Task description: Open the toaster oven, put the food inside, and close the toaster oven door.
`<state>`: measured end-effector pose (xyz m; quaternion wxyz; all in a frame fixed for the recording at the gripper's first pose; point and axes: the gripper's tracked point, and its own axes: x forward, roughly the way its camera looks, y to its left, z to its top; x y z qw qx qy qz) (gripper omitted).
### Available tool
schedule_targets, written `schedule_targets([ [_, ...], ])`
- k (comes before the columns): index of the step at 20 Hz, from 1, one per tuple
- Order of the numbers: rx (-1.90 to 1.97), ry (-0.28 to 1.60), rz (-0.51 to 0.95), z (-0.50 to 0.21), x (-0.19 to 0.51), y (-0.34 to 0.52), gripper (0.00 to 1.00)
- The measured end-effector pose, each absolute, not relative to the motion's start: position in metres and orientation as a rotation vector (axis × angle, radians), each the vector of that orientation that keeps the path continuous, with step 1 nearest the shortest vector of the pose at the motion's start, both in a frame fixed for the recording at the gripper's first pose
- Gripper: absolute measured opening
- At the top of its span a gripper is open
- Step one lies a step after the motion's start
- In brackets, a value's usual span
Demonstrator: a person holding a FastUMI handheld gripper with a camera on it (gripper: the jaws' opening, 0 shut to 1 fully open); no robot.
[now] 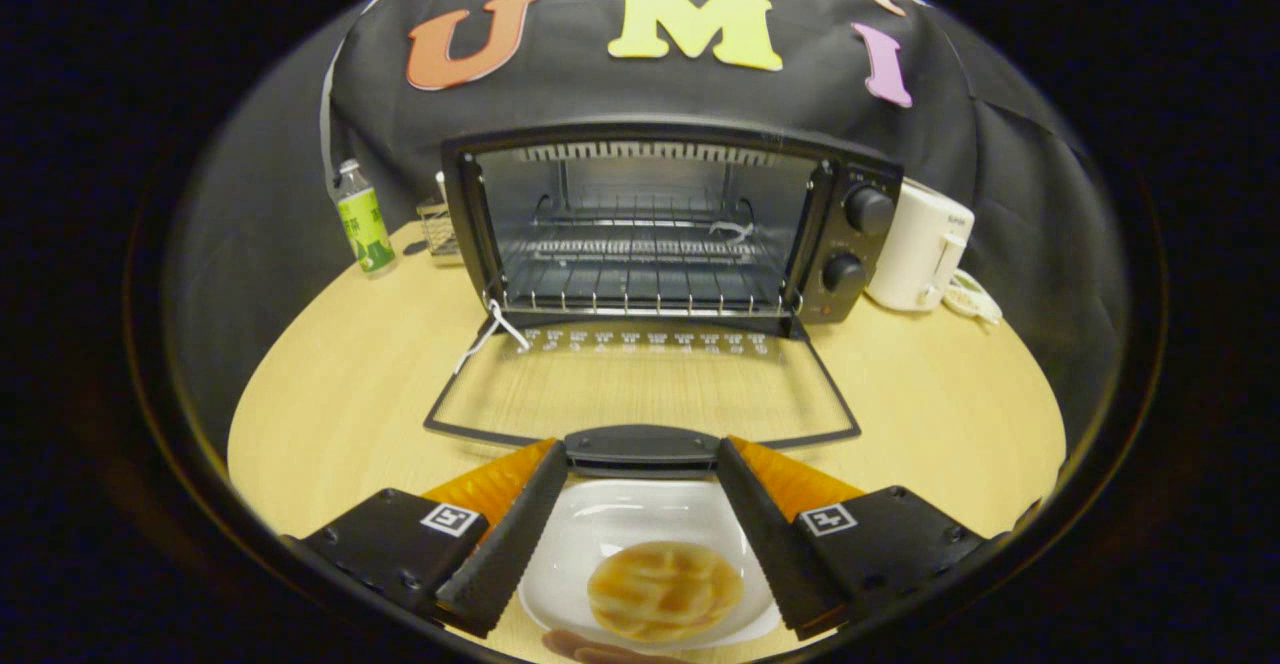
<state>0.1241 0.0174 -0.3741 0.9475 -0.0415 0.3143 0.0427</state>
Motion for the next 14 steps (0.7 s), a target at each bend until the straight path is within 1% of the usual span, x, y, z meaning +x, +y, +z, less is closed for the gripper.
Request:
schedule_targets([
  [1,-0.083,0.664,0.087,-0.377,0.127,0.018,1.00],
  [5,-0.079,0.613,0.095,-0.364,0.119,0.010,1.00],
  [9,-0.032,0.530,0.111,-0.339,0.088,0.002,1.00],
  [14,0.039,0.462,0.052,-0.334,0.043,-0.017,1.00],
])
